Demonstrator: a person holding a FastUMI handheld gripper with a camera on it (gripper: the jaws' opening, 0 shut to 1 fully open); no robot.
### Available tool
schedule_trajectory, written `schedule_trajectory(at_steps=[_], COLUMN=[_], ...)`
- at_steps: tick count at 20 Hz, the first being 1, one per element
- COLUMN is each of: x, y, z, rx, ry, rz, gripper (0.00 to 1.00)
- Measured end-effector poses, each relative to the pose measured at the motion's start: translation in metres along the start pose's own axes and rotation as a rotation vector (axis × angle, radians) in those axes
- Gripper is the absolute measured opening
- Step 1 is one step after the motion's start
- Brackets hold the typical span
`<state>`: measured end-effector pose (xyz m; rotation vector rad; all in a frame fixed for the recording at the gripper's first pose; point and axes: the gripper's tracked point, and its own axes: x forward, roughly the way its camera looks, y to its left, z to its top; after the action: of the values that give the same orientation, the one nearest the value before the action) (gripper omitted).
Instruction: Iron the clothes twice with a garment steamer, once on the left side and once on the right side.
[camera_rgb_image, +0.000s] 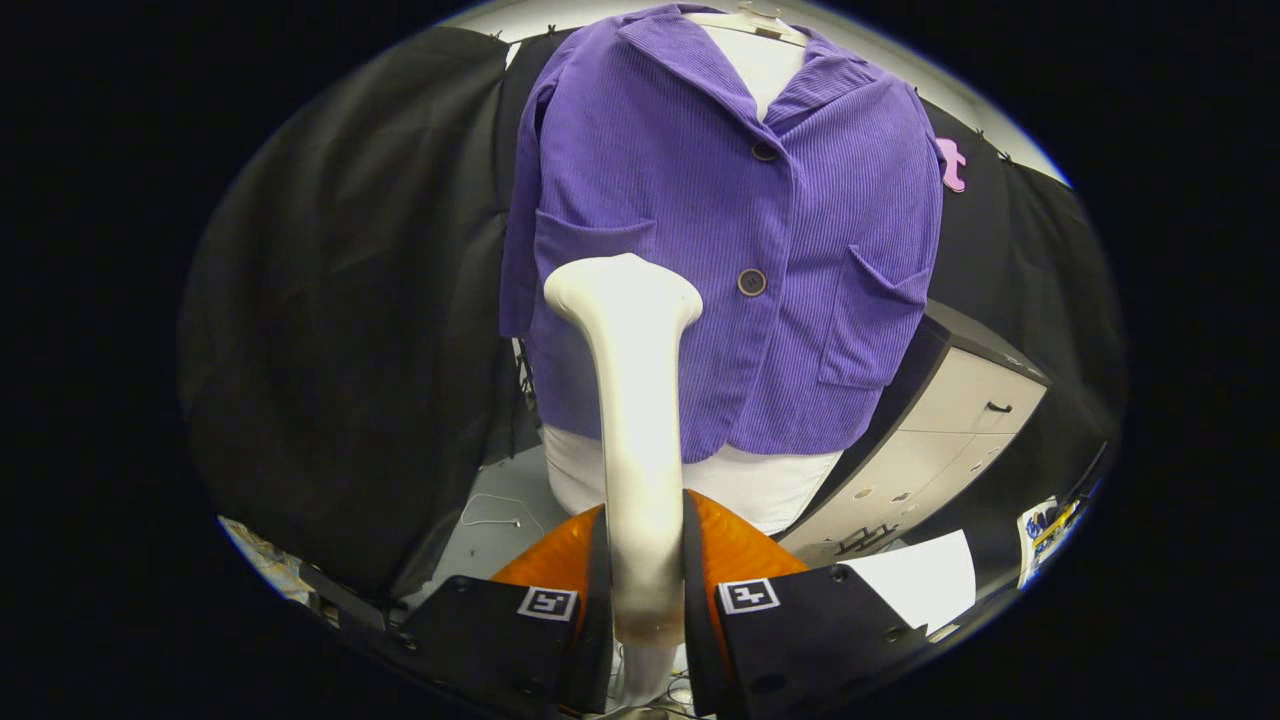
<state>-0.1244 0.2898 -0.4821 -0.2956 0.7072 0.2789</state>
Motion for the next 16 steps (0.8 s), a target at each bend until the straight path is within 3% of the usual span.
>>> schedule_trajectory(at_steps=[9, 16], x=[-0.02, -0.06], y=[-0.033, -0.138], z=[-0.032, -0.004], rx=[0.043, 0.115], ry=[0.029, -0.063], rz=[0.05, 0.029], gripper=[0.38, 0.38])
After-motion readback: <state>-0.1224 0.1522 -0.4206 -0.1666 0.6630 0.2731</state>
